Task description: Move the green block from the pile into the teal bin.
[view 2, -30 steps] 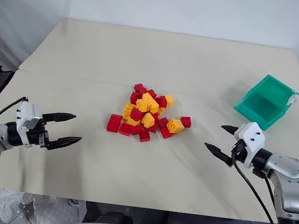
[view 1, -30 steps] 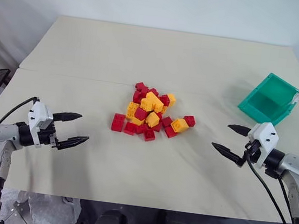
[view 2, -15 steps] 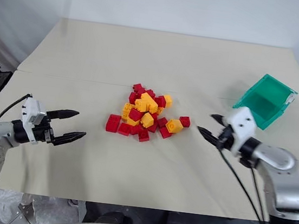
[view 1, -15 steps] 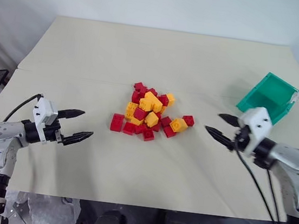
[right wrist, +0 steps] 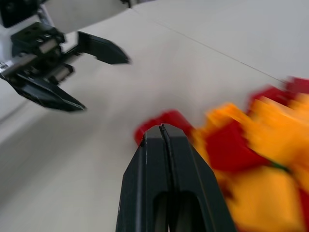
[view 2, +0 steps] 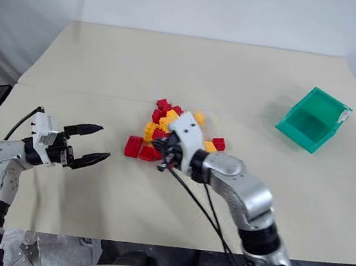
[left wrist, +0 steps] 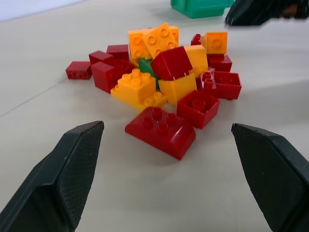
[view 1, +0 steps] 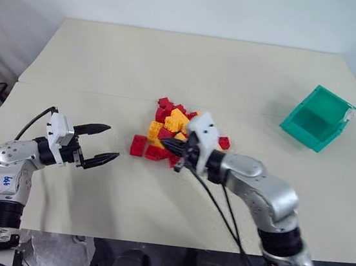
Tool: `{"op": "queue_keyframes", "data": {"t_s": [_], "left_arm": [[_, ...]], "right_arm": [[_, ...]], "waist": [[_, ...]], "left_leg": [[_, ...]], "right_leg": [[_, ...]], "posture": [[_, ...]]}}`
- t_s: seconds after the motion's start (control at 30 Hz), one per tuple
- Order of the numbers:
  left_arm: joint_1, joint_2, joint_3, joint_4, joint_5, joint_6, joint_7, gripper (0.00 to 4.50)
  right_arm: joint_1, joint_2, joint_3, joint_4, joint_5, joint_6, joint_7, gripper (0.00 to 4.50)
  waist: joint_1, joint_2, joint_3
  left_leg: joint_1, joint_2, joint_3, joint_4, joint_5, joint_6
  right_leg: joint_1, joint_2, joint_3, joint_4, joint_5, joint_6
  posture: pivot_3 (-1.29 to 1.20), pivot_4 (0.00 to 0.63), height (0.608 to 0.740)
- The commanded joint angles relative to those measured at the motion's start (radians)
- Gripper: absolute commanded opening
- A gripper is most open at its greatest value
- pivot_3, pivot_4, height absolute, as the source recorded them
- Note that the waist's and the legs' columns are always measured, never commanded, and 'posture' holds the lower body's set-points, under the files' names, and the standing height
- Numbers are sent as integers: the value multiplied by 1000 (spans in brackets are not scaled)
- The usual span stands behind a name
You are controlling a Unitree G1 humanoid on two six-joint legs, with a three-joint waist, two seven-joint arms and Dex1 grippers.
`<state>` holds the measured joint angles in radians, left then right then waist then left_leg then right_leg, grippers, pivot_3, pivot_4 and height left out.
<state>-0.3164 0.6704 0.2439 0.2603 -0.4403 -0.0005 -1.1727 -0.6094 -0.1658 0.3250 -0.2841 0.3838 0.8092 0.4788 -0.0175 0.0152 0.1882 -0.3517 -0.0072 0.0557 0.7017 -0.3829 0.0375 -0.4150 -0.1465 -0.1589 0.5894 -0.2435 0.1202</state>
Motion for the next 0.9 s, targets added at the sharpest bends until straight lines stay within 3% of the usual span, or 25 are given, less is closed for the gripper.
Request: {"op": "queue_keyframes", "data": {"t_s": [0.03, 0.2, 0.4, 0.63, 0.9], "left_arm": [[0, -4, 19, -26, -21, -14, 8, 4500], [9, -10, 20, -42, -24, -13, 23, 4500], [11, -16, 22, -43, -24, -20, 30, 4500], [-23, -29, 9, -16, -15, -36, 32, 4500], [-51, -43, -6, 5, -8, -41, 26, 4500]], "right_arm": [[-35, 67, 23, 115, -55, -125, -7, 20], [-66, 113, 21, 304, -133, -271, -2, 20], [-145, 99, -82, 567, -233, -436, -90, 20], [-146, 4, -191, 570, -272, -463, -135, 20], [-107, -34, -211, 455, -263, -434, -90, 20]], "waist": [[-4, 0, 0], [-12, -1, 0], [-15, -1, 0], [-11, -1, 0], [-18, 0, 0]], "left_leg": [[0, 0, 0, 0, 0, 0], [0, -1, -1, 0, 0, 0], [0, 1, 0, -1, 0, -1], [0, 0, 0, -1, 0, -1], [0, 1, 1, -1, 0, -1]], "right_leg": [[0, 0, 0, 0, 0, 0], [0, 0, 0, 0, 0, 0], [0, 1, 0, 0, 0, 0], [0, 0, 0, -1, 0, 0], [-1, 1, 1, -1, 0, 0]], "posture": [[0, 150, 740], [0, 150, 740], [0, 150, 740], [0, 150, 740], [0, 150, 740]]}}
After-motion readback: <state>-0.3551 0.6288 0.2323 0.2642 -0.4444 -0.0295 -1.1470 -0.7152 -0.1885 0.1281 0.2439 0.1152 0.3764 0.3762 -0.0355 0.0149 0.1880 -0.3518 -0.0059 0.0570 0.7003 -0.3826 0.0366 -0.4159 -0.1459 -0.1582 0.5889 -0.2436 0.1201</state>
